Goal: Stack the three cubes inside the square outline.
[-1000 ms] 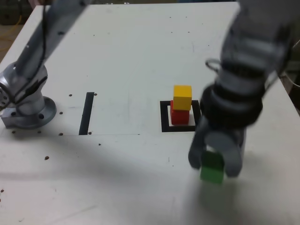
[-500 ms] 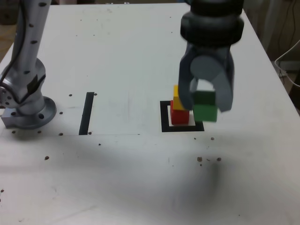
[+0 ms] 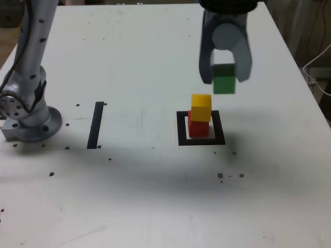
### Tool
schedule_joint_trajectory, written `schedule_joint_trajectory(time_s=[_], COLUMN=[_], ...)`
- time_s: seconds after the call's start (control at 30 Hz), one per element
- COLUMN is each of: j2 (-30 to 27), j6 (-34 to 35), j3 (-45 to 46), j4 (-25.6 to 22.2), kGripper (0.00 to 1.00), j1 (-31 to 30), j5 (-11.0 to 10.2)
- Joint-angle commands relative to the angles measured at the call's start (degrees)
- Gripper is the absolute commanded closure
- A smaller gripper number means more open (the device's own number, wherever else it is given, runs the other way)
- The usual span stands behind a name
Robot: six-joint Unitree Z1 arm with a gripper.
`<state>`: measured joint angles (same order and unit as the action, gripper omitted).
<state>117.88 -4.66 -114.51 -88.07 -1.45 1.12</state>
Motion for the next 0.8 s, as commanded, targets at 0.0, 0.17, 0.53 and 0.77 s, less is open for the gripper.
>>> schedule_joint_trajectory(time_s=[0.0,0.17,0.53,0.77], j2=[-0.6,-1.1,-2.0,-2.8], j6=[-0.6,-1.0,-1.0,-1.0], j3=[1.6,6.5,10.5,11.8], j4=[0.6,4.3,7.4,7.2], kGripper=[1.00,1.00,1.00,1.00], j1=[0.9,1.5,1.5,1.5], j5=[-0.3,-0.1,0.3,-1.7])
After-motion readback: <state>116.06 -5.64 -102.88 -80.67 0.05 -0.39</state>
